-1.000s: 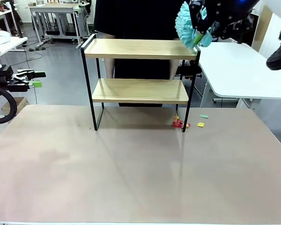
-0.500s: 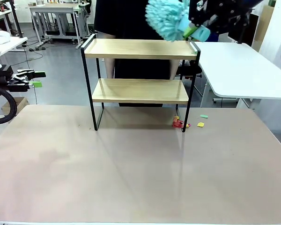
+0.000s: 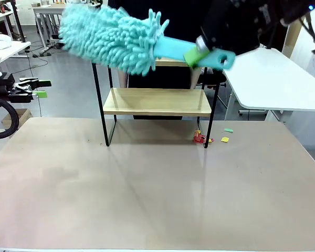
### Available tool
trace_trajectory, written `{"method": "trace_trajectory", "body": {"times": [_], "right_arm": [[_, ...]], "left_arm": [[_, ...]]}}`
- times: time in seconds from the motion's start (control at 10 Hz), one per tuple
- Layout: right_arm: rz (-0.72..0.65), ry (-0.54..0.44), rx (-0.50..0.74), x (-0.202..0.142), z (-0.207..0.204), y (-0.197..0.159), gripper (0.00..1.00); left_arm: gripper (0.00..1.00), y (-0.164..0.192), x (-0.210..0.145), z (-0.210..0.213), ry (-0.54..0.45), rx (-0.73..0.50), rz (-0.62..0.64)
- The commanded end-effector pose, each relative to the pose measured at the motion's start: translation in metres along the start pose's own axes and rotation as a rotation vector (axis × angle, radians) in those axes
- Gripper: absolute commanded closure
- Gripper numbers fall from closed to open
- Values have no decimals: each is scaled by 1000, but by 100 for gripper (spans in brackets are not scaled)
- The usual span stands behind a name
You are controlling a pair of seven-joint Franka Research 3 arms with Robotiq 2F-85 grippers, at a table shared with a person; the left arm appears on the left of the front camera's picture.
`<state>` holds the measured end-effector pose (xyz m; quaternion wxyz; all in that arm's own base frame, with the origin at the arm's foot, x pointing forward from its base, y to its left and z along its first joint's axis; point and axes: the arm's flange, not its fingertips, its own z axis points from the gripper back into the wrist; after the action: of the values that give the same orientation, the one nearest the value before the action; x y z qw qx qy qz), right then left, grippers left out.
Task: Clean the shelf.
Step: Clean the specific section of the Shelf indicated by the human with the Duster.
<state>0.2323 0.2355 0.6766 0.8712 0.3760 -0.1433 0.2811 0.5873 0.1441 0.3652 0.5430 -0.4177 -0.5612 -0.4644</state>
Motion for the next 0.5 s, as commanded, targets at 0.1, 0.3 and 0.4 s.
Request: {"method": "trace_trajectory", "body": {"times": [0.1, 0.3, 0.4], "right_arm": [[17, 262, 5, -5, 13, -39, 87], [-15, 377, 7, -22, 15, -71, 87], [-21, 404, 24, -32, 17, -88, 87]], "left_arm": [[0, -3, 2, 0, 6, -5, -11], [0, -3, 2, 0, 6, -5, -11], [0, -3, 2, 0, 6, -5, -11]]}}
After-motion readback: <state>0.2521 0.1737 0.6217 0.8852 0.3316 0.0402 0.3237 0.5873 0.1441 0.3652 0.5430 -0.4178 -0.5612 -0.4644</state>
